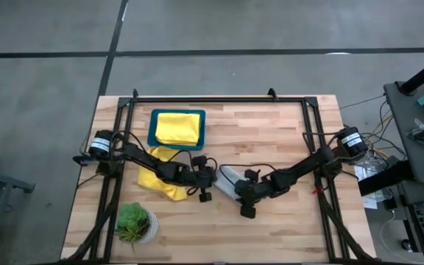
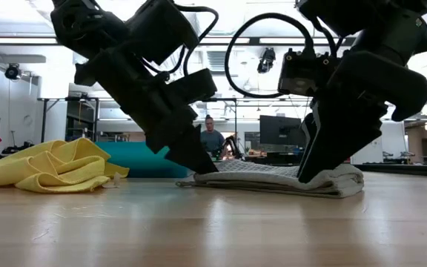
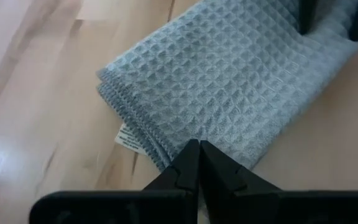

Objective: Fold microfiber towels
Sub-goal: Fold the gray microfiber towel

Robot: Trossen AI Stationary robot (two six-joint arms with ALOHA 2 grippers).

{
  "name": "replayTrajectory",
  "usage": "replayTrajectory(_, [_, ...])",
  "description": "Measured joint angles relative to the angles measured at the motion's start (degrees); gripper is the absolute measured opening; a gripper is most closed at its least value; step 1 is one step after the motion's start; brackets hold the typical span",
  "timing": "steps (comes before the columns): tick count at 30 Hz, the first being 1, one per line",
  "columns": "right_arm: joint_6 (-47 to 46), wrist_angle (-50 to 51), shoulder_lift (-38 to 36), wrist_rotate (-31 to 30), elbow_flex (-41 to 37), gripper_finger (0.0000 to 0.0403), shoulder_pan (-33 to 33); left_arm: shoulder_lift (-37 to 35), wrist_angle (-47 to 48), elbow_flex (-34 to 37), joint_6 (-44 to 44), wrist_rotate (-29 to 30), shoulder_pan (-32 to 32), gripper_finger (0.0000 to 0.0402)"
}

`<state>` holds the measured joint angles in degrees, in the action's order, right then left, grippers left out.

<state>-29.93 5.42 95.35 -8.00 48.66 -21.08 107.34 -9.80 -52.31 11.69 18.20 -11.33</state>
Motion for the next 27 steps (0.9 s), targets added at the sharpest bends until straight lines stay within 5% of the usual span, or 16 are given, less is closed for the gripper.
replayTrajectory(14, [7.81,16.01,-9.98,1.7,-0.35,0.0124,-0.04,-1.9,0.98,0.11,6.03,-7.81,-1.79,0.0])
replayTrajectory(21, [-3.83,17.37,-14.83,1.14,-0.55,0.0132,-0.04,-3.4,0.83,0.15,8.73,-9.85,-2.23,0.0])
replayTrajectory(27, [-16.71,16.85,-17.0,1.09,-2.85,0.0178,-0.2,-4.57,0.77,0.26,9.0,-11.16,-2.23,0.0])
